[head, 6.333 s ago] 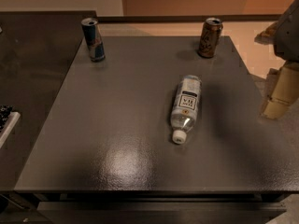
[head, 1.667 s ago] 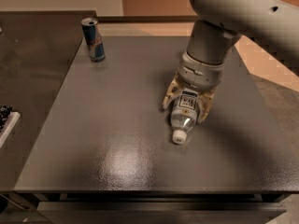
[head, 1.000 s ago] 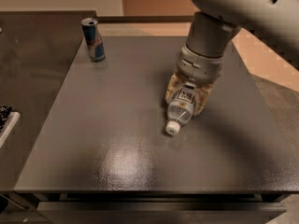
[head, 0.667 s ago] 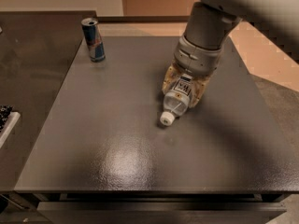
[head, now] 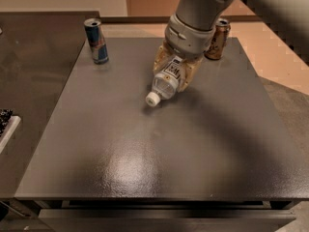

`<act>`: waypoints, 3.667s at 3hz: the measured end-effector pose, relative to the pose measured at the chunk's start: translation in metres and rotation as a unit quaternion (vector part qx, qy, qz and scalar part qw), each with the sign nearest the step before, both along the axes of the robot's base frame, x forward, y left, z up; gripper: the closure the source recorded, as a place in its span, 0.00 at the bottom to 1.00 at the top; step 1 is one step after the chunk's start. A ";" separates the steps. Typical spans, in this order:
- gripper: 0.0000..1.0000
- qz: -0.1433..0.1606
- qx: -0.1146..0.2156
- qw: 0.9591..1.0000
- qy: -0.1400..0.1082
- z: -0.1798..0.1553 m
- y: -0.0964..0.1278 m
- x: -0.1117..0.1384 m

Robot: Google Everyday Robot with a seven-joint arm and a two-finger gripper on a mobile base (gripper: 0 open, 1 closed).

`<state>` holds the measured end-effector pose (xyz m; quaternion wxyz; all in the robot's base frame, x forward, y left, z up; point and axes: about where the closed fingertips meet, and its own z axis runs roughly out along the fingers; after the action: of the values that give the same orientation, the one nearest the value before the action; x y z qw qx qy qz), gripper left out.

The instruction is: Move blue plastic bottle near redbull can

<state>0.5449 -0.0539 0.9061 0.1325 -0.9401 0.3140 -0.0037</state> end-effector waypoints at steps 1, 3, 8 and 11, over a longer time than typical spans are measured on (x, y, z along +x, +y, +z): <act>1.00 -0.024 0.020 1.000 -0.003 0.011 0.021 0.019; 1.00 -0.025 0.012 1.000 -0.015 0.008 0.065 0.064; 0.59 0.024 0.020 0.999 -0.029 -0.038 0.144 0.148; 0.00 0.025 0.024 0.999 -0.031 -0.045 0.151 0.153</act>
Offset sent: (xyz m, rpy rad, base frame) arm 0.0586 0.0673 0.0177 0.0321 -0.0072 -0.0825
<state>0.6976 0.0972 0.8609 0.1650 -0.9437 0.2860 -0.0223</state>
